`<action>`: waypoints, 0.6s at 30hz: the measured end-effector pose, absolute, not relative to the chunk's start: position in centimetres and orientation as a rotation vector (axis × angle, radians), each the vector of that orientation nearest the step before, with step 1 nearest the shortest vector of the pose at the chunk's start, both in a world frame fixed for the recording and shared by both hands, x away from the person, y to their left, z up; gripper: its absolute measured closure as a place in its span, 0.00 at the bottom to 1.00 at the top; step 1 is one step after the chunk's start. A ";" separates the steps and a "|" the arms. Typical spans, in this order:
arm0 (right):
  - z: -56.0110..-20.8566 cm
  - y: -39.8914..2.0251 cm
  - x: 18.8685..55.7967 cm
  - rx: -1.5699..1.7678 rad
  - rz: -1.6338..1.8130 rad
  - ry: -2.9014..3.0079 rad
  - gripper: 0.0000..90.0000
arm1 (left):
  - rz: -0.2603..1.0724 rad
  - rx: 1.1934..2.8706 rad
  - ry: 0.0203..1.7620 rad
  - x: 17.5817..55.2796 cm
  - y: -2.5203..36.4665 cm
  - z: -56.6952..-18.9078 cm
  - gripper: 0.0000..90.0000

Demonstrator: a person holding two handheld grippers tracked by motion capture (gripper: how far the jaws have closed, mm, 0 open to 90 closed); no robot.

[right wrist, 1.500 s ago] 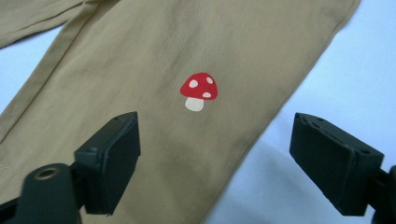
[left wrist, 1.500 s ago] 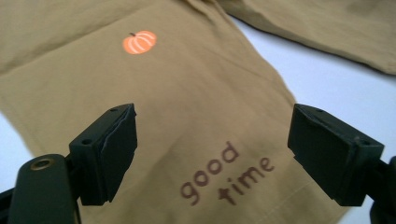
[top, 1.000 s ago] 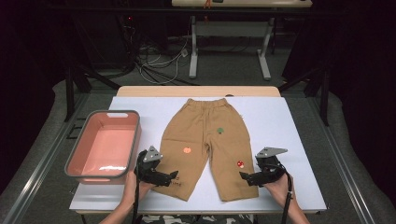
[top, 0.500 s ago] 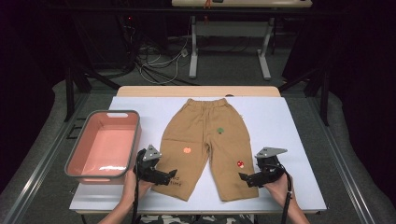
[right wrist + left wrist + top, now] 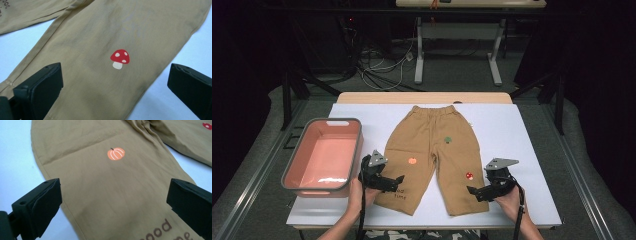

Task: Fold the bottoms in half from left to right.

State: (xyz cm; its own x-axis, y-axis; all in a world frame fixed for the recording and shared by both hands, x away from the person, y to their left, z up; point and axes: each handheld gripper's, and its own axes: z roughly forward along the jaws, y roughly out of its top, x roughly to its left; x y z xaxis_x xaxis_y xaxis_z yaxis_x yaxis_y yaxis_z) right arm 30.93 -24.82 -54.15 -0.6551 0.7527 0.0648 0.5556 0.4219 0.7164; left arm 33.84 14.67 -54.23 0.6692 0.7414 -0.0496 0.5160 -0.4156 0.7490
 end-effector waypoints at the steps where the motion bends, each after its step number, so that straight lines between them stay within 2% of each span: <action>1: -54.1 -24.8 30.9 1.135 1.060 2.408 0.00 | 0.374 2.105 0.970 34.0 14.6 -54.2 0.00; 18: -54.2 -24.6 30.8 1.102 1.036 2.399 0.00 | 0.383 2.064 1.058 37.3 13.3 -54.6 0.00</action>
State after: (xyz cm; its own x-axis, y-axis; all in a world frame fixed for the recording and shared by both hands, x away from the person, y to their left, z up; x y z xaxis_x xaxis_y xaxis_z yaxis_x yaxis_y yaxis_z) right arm 30.81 -24.64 -54.16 -0.6590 0.7518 0.0233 0.5323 0.4443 0.7206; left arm 37.33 13.30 -54.64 0.6096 0.7890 -0.0765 0.5576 -0.3582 0.7489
